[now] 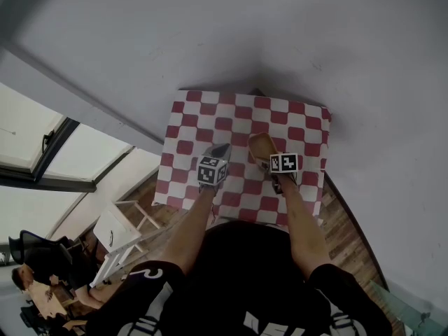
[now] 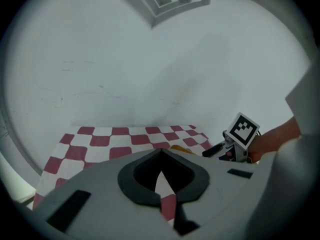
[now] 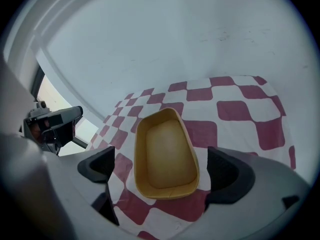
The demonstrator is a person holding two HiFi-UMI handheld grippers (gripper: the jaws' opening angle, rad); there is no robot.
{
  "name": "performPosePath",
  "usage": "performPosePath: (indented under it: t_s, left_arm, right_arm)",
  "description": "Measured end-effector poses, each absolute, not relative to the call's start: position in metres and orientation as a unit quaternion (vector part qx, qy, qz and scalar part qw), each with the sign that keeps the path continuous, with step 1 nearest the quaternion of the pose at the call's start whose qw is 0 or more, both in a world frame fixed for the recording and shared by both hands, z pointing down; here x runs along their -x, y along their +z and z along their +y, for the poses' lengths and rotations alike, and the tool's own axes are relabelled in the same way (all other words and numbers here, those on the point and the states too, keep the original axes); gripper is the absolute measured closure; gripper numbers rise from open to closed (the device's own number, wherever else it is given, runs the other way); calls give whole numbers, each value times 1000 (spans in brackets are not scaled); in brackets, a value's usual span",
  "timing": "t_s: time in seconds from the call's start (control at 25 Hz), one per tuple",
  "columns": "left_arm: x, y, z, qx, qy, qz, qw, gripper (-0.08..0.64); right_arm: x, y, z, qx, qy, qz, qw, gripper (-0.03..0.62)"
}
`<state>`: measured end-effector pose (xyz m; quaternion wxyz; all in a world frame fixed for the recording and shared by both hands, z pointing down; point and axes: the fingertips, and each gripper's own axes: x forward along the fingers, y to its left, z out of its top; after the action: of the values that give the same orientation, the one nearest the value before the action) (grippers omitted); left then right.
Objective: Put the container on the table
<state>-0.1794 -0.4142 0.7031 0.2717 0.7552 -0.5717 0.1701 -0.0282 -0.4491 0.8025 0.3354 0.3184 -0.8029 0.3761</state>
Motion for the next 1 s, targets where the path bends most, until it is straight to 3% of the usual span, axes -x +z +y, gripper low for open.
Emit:
performPosePath:
  t_s: [0.48, 1.0]
  left_arm:
    - [180, 687, -411, -759, 162, -576, 257, 535]
    - [163, 640, -421, -775, 128, -575, 226, 535]
  right_arm:
    - [-1, 749, -466, -361, 336, -826, 274, 36]
    - [-43, 680, -487, -429, 283, -835, 195, 244]
